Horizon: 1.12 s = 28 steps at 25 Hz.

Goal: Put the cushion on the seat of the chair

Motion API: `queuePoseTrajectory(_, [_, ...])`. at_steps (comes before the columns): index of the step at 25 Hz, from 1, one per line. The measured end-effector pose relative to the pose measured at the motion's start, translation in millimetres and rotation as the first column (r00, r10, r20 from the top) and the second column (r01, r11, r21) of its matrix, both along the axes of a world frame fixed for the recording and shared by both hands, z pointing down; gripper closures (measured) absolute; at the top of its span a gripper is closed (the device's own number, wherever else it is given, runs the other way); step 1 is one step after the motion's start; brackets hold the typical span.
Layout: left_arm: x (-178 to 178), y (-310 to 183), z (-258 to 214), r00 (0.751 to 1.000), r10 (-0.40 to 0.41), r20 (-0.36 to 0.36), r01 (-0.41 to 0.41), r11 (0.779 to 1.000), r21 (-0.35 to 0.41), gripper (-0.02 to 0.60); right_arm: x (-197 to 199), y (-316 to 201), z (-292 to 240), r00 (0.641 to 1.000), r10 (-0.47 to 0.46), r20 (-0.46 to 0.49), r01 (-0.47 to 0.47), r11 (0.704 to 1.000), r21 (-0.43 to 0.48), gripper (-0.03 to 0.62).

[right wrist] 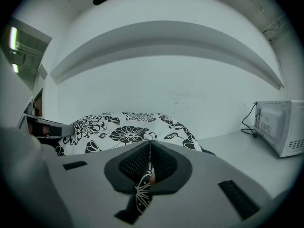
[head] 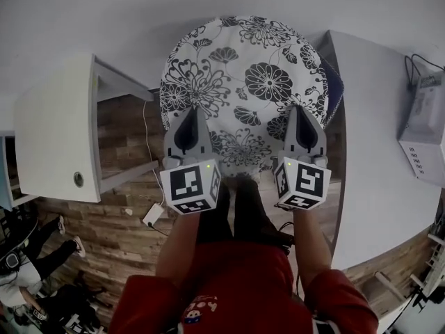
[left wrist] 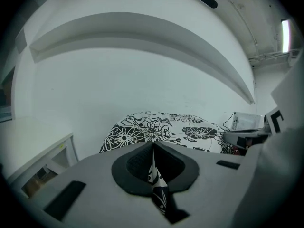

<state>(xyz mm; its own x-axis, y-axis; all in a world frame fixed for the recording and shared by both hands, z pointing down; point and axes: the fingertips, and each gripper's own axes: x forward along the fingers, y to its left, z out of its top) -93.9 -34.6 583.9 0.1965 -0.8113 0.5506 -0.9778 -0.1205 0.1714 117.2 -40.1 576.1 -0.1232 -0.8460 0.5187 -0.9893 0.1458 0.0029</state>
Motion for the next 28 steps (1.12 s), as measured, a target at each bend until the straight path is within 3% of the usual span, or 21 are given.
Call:
queuePoseTrajectory(9, [1.3, -0.4, -1.6, 1.000, 0.017, 0.024, -0.018, 1.000, 0.014, 0.552, 0.7, -0.6, 0.1, 1.000, 0.012, 0.000, -0.012, 1.000, 0.011, 0.566])
queuePoseTrajectory(17, [10.1, 8.1, -5.9, 0.991, -0.010, 0.135, -0.002, 0.996, 0.087, 0.552, 8.2, 2.0, 12.3, 0.996, -0.024, 0.085, 0.016, 0.996, 0.092, 0.566])
queuePoseTrajectory(28, [7.4, 2.6, -14.6, 0.991, -0.017, 0.130, 0.020, 1.000, -0.021, 0.552, 4.2, -0.2, 2.7, 0.997, -0.048, 0.059, 0.050, 0.998, -0.031, 0.566])
